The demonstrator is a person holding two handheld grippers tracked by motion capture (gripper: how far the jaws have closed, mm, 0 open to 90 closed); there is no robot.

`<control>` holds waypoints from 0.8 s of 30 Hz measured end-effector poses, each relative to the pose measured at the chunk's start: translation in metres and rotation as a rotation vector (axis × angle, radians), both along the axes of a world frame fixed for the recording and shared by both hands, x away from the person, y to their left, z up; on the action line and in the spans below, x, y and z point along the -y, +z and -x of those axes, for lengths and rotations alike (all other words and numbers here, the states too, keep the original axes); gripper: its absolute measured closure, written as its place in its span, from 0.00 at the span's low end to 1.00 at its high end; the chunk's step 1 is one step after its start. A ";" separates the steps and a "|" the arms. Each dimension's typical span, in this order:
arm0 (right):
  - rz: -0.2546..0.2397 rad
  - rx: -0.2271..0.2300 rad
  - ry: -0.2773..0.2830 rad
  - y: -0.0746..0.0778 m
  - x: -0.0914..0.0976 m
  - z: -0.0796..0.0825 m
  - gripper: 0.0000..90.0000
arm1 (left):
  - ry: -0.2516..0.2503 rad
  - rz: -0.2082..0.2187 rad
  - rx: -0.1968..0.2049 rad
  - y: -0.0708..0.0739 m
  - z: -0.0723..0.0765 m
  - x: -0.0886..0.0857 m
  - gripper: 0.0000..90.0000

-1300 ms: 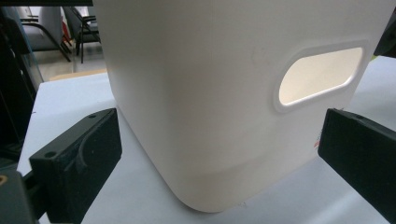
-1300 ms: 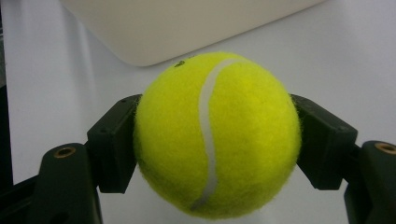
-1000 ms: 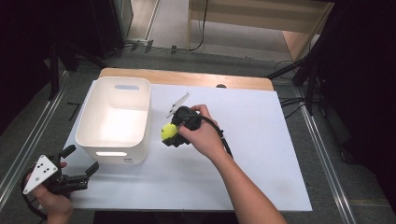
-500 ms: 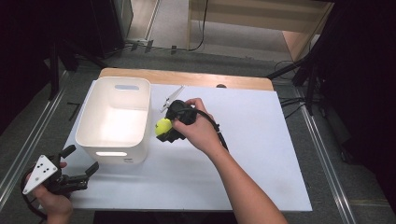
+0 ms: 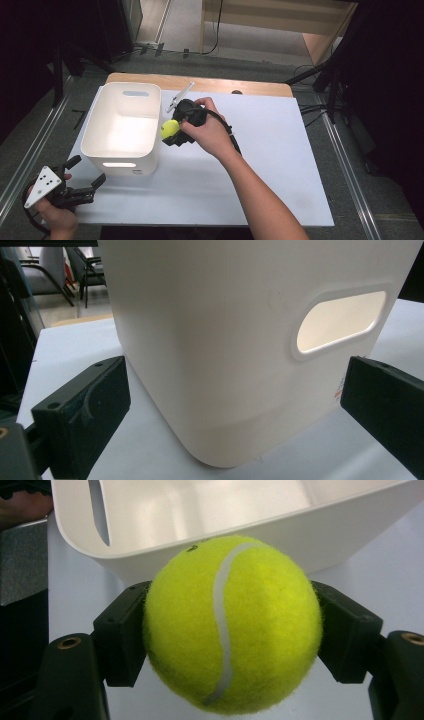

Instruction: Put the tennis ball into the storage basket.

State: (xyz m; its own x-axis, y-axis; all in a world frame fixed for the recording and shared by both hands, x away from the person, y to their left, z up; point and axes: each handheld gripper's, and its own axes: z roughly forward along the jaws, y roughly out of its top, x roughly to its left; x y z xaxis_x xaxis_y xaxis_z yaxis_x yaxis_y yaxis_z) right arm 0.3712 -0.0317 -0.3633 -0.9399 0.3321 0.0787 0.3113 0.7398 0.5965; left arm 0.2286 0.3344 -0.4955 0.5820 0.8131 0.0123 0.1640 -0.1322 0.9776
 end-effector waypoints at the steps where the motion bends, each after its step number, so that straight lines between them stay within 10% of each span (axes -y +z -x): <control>1: 0.000 0.000 0.000 0.000 0.000 0.000 0.26 | 0.000 0.000 0.000 0.000 0.000 0.000 0.00; 24: -0.022 0.025 0.045 0.026 -0.029 -0.006 0.26 | 0.001 0.000 -0.002 0.000 0.000 0.001 0.00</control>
